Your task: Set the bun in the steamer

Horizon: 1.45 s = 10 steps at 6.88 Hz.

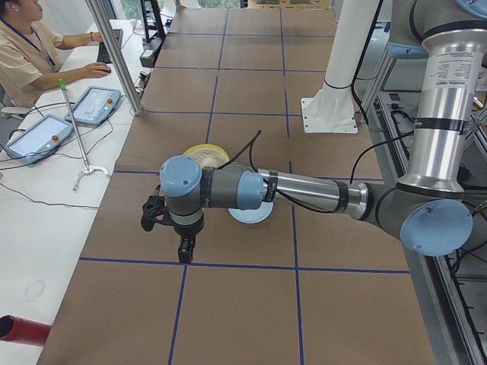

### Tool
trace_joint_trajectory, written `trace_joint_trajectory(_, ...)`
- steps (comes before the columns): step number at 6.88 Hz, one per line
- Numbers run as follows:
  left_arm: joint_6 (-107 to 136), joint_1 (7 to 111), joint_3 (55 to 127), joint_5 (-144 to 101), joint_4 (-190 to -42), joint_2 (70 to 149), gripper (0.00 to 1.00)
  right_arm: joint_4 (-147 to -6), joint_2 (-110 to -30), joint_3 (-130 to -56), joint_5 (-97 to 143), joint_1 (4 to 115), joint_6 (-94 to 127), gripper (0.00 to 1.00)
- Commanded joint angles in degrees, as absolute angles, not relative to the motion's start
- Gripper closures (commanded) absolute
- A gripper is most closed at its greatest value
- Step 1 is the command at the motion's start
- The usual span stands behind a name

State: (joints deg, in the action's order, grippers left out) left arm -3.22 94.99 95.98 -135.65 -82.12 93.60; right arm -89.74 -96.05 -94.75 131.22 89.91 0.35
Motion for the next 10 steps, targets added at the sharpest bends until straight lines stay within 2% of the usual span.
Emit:
trace_joint_trajectory(1, -3.34, 94.75, 96.34, -136.41, -82.17, 91.67, 0.00, -89.74, -96.06, -94.75, 131.22, 89.91, 0.35, 0.00)
trace_joint_trajectory(3, -3.16, 94.48, 95.01, -137.02, -88.57, 91.67, 0.00, -89.74, -96.06, -94.75, 131.22, 89.91, 0.35, 0.00)
trace_joint_trajectory(10, -3.87, 94.57, 95.18, -136.93, -88.33, 92.28, 0.00, -89.74, -95.98, -94.75, 131.22, 89.91, 0.35, 0.00)
